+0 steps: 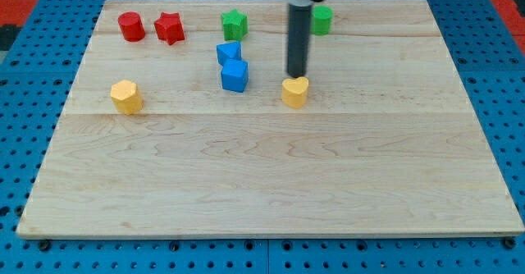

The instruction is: Form a vertical line with blue blocks and yellow heart

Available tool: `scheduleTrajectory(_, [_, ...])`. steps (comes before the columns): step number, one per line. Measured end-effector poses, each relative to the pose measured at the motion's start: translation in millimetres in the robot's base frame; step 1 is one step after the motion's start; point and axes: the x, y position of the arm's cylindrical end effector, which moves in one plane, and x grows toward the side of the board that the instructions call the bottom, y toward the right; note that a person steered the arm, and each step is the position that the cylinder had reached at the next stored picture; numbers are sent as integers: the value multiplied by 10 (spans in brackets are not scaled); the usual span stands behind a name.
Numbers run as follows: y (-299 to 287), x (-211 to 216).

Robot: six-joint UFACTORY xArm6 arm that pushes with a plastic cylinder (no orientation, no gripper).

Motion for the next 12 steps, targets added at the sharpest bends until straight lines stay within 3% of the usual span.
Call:
scheduleTrajectory(1, [264, 205])
scheduleTrajectory(3, [-265, 559])
scheduleTrajectory(5, [60, 141])
scheduleTrajectory(7, [-823, 443])
scheduleTrajectory(9, [-978, 449])
scheduleTrajectory(11, [-589, -265])
scheduleTrajectory(12, [-875, -293])
